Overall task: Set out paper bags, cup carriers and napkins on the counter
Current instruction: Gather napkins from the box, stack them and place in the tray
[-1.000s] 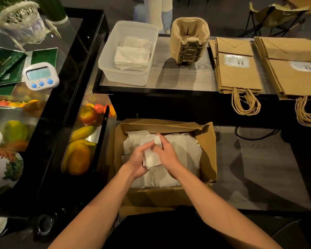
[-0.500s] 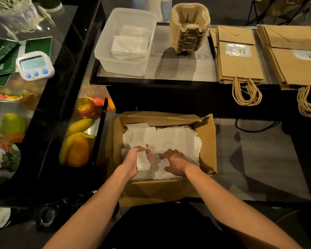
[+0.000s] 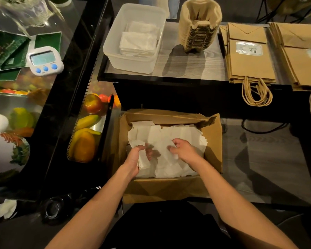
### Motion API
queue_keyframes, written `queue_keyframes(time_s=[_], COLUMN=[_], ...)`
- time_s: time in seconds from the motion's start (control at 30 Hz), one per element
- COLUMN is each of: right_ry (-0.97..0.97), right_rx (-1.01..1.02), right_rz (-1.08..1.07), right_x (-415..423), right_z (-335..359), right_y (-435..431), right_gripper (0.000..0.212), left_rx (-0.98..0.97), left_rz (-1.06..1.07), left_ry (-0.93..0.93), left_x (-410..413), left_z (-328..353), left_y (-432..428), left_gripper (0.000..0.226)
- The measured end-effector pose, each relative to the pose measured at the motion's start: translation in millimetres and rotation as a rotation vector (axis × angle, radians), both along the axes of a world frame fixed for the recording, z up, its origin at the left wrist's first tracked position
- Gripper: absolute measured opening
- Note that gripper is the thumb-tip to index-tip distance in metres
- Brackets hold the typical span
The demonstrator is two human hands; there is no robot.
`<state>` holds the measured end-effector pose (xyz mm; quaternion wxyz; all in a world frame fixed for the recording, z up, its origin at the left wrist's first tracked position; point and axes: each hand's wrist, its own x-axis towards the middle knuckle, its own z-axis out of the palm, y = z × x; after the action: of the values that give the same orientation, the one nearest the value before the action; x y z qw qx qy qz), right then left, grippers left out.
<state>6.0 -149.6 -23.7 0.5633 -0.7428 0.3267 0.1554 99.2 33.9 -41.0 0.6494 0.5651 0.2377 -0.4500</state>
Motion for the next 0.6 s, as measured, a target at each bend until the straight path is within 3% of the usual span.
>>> queue_keyframes(time_s=[0.1, 0.17, 0.27, 0.47, 0.6], right_ry=[-0.131, -0.158, -0.115, -0.126, -0.055], right_rx=[0.380, 0.455, 0.256, 0.000, -0.103], right_rz=[-0.360, -0.414, -0.260, -0.091, -0.145], right_x=[5.0, 10.3, 18.1, 20.6, 15.8], right_z=[21.3, 27.9, 27.3, 13.4, -7.2], right_y=[5.3, 13.4, 39.9, 62.6, 50.0], right_gripper=[0.020, 0.023, 0.017, 0.035, 0.023], left_rx=[-0.080, -0.196, -0.298, -0.176, -0.070], left_rz=[0.039, 0.048, -0.015, -0.049, 0.059], left_ry=[0.022, 0.065, 0.104, 0.085, 0.033], left_x=[-2.9, -4.1, -4.8, 1.1, 10.8], left_z=[7.4, 10.8, 12.1, 14.1, 10.2], left_y=[-6.2, -10.2, -12.7, -9.8, 5.4], left_gripper=[0.028, 0.041, 0.057, 0.035, 0.029])
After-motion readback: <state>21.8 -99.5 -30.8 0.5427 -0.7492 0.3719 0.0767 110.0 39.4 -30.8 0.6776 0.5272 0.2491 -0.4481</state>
